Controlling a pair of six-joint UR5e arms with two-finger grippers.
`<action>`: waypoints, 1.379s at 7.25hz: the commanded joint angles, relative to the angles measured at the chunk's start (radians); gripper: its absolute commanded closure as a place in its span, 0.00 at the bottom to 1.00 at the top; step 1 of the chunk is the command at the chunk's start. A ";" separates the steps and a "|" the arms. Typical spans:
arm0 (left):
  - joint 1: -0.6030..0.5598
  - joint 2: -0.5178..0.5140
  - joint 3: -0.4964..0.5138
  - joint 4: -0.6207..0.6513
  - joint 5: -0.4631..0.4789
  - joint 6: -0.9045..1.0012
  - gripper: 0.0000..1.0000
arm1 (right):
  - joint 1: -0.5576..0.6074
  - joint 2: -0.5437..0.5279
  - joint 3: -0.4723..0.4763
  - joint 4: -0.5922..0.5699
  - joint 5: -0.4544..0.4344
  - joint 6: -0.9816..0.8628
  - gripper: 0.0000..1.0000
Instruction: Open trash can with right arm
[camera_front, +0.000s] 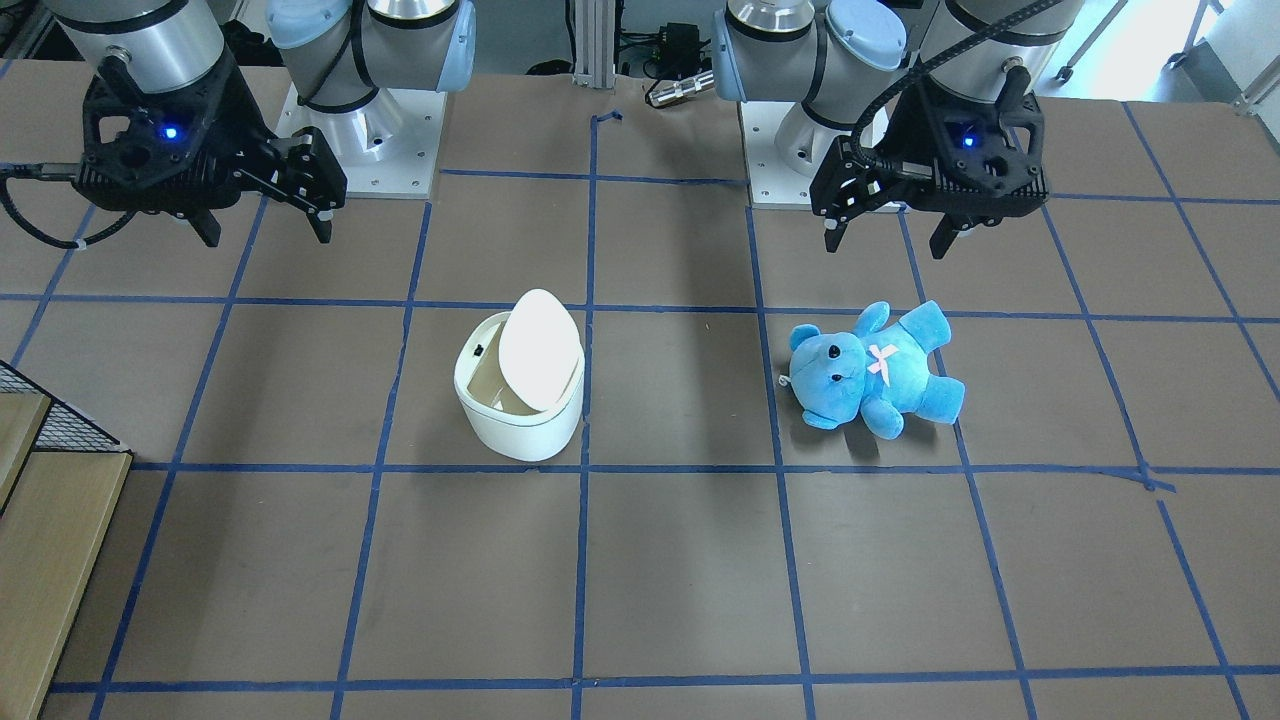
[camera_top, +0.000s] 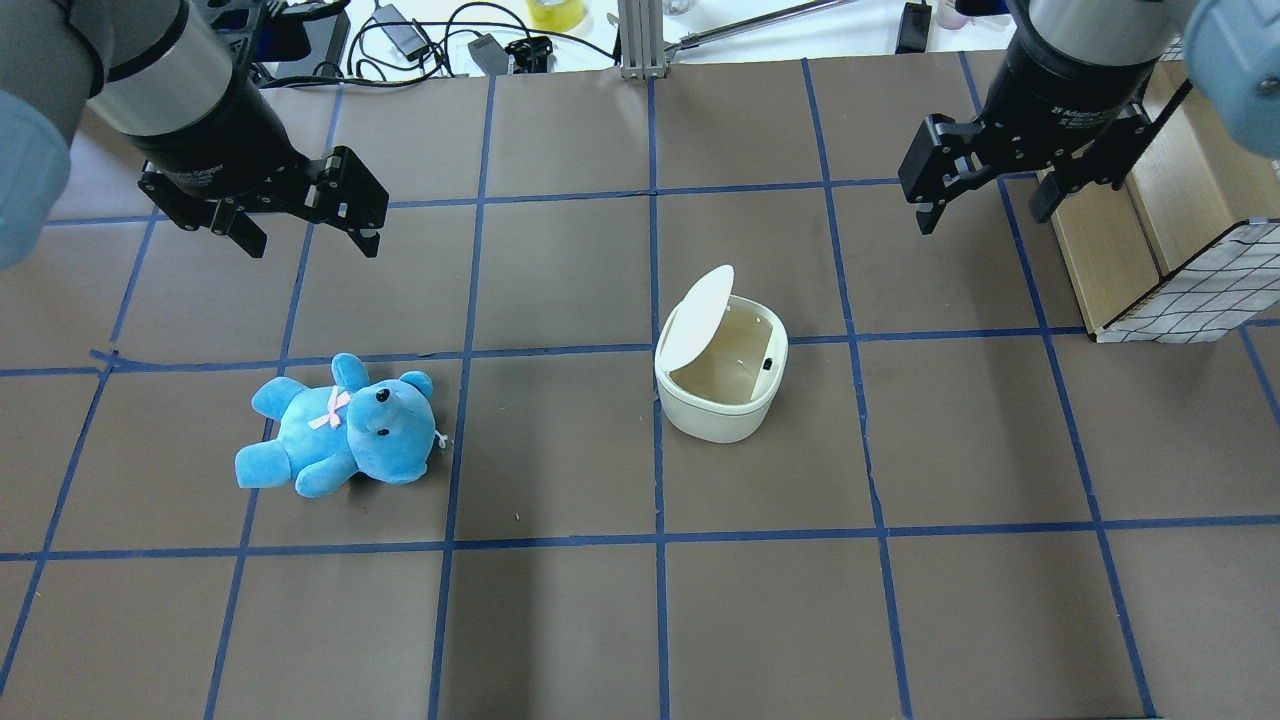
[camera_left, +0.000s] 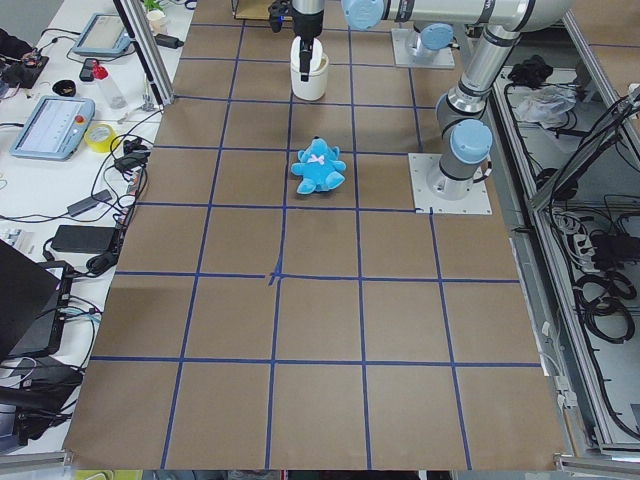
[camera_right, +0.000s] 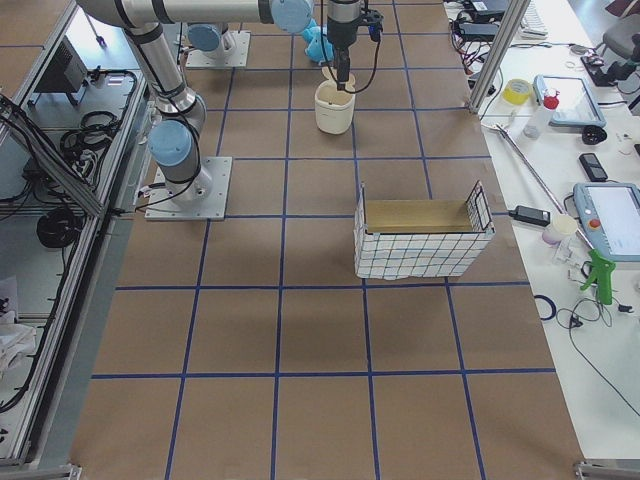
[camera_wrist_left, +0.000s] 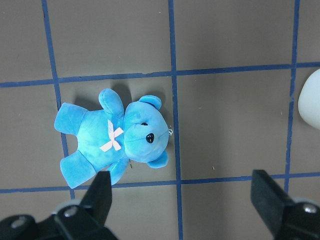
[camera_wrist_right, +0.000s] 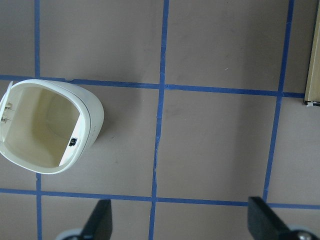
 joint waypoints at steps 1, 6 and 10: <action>0.000 0.000 0.000 0.000 0.000 0.000 0.00 | 0.007 0.001 -0.002 -0.033 0.001 0.015 0.00; 0.000 0.000 0.000 0.000 -0.001 0.000 0.00 | 0.108 0.078 -0.090 -0.046 -0.019 0.083 0.00; 0.000 0.000 -0.001 0.000 0.000 0.000 0.00 | -0.022 0.072 -0.090 -0.030 -0.011 -0.036 0.00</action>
